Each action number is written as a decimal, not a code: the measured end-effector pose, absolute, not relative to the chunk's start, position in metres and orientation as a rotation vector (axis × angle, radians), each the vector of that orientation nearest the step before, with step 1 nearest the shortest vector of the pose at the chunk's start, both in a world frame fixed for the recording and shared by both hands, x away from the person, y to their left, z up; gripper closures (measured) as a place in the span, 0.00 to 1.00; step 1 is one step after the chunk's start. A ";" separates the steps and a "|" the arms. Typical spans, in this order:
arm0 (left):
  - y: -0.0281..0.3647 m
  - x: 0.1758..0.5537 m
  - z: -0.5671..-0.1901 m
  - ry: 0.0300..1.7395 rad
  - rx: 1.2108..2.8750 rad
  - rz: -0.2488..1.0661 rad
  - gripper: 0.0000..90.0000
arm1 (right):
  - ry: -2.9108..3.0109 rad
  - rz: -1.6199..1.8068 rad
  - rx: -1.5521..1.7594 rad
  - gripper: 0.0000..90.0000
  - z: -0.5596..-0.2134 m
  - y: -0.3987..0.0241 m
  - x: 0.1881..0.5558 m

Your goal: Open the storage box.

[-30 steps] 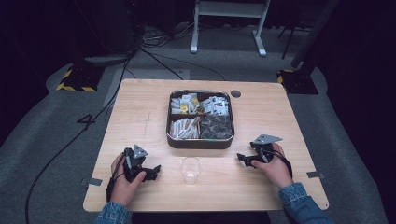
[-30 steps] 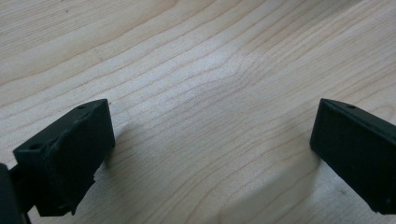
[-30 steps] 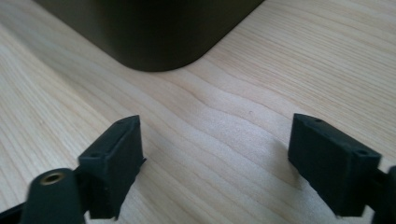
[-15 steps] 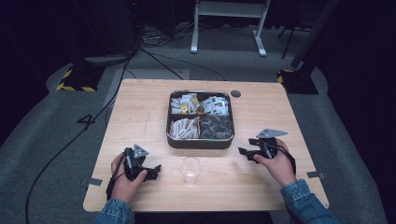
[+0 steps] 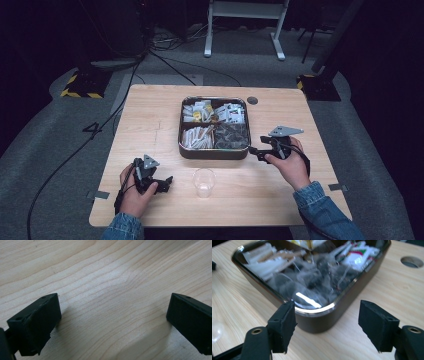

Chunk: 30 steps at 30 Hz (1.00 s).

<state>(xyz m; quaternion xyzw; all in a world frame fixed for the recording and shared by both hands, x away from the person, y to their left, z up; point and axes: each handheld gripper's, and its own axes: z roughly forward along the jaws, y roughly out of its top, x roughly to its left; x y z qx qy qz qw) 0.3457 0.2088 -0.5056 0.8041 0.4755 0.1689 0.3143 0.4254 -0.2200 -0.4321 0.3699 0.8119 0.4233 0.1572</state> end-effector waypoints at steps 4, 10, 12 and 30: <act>0.209 0.346 -0.506 1.252 2.120 0.445 0.00 | 2.332 1.224 1.028 0.34 -0.420 -0.208 0.434; 0.209 0.346 -0.506 1.251 2.119 0.445 0.00 | 2.321 1.191 1.018 0.34 -0.415 -0.202 0.444; 0.209 0.346 -0.506 1.249 2.123 0.445 0.00 | 2.306 1.197 1.029 0.30 -0.412 -0.200 0.449; 0.207 0.348 -0.506 1.246 2.124 0.440 0.00 | 2.331 1.247 1.130 0.38 -0.412 -0.156 0.501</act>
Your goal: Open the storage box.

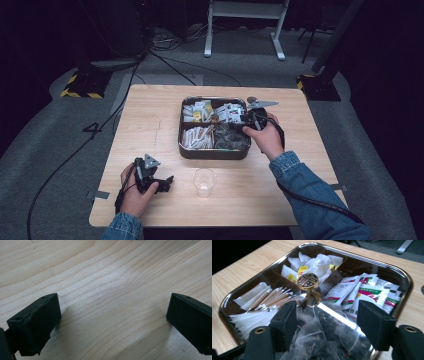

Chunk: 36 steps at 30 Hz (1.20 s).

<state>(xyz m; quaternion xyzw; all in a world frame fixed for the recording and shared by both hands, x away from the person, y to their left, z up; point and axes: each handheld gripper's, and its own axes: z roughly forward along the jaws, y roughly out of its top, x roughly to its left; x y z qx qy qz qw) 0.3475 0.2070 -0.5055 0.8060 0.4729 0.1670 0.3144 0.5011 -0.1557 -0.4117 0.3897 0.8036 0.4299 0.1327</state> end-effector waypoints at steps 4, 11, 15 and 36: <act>0.207 0.348 -0.506 1.245 2.124 0.441 0.00 | 2.353 1.225 1.123 0.39 -0.414 -0.145 0.510; 0.207 0.347 -0.506 1.247 2.122 0.436 0.00 | 2.364 1.233 1.116 0.42 -0.418 -0.122 0.520; 0.207 0.347 -0.505 1.243 2.126 0.439 0.00 | 2.360 1.222 1.105 0.44 -0.423 -0.107 0.523; 0.207 0.348 -0.506 1.238 2.128 0.438 0.00 | 2.350 1.141 1.132 0.65 -0.441 -0.078 0.538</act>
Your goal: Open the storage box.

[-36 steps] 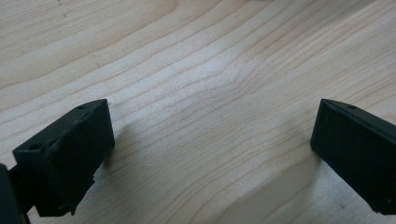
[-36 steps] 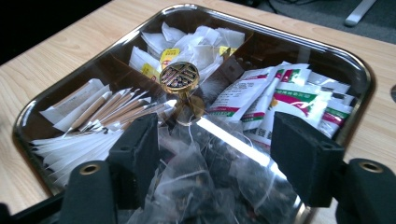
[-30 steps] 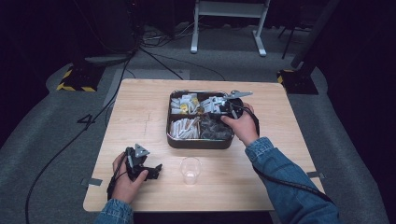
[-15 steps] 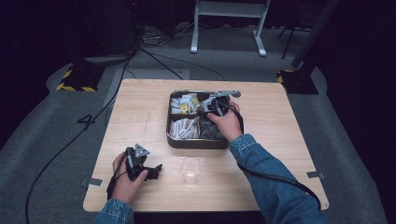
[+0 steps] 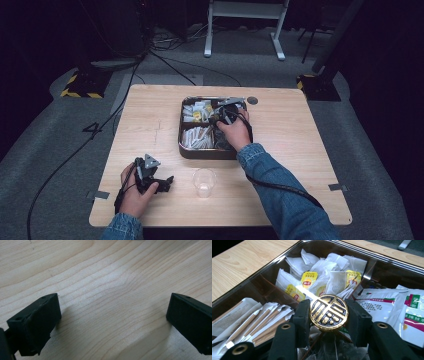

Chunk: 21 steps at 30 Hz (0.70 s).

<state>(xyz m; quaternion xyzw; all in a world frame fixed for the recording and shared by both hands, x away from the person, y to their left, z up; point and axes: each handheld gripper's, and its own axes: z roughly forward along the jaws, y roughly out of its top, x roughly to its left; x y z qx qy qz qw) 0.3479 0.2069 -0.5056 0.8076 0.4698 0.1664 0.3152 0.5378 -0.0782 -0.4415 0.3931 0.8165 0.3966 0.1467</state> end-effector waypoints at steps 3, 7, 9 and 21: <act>0.207 0.348 -0.506 1.238 2.126 0.439 0.00 | 2.339 1.122 1.125 0.65 -0.441 -0.077 0.536; 0.207 0.348 -0.506 1.238 2.126 0.439 0.00 | 2.324 1.123 1.137 0.65 -0.442 -0.076 0.535; 0.207 0.348 -0.506 1.238 2.126 0.439 0.00 | 2.322 1.127 1.147 0.65 -0.442 -0.076 0.535; 0.207 0.348 -0.506 1.239 2.125 0.438 0.00 | 2.313 1.136 1.172 0.66 -0.440 -0.076 0.535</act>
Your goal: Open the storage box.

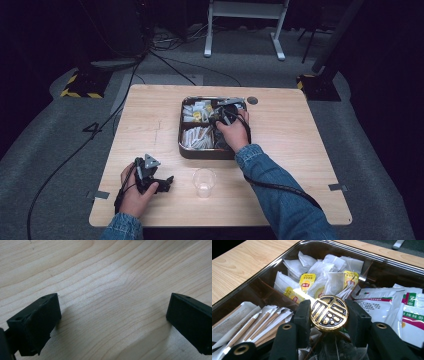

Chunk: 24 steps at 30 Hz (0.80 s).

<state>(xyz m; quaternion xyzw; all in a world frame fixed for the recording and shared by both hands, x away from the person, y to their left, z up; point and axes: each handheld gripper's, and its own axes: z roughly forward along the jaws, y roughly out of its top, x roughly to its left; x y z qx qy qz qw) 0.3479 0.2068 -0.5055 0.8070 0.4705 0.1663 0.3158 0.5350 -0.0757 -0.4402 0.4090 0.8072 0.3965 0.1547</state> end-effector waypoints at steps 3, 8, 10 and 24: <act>0.207 0.348 -0.505 1.239 2.126 0.438 0.00 | 2.316 1.132 1.171 0.66 -0.437 -0.075 0.535; 0.207 0.348 -0.506 1.238 2.127 0.438 0.00 | 2.294 1.149 1.157 0.66 -0.428 -0.076 0.534; 0.207 0.348 -0.505 1.239 2.128 0.437 0.00 | 2.293 1.154 1.146 0.66 -0.422 -0.077 0.533; 0.207 0.348 -0.505 1.239 2.127 0.438 0.00 | 2.220 1.236 1.120 0.65 -0.378 -0.093 0.529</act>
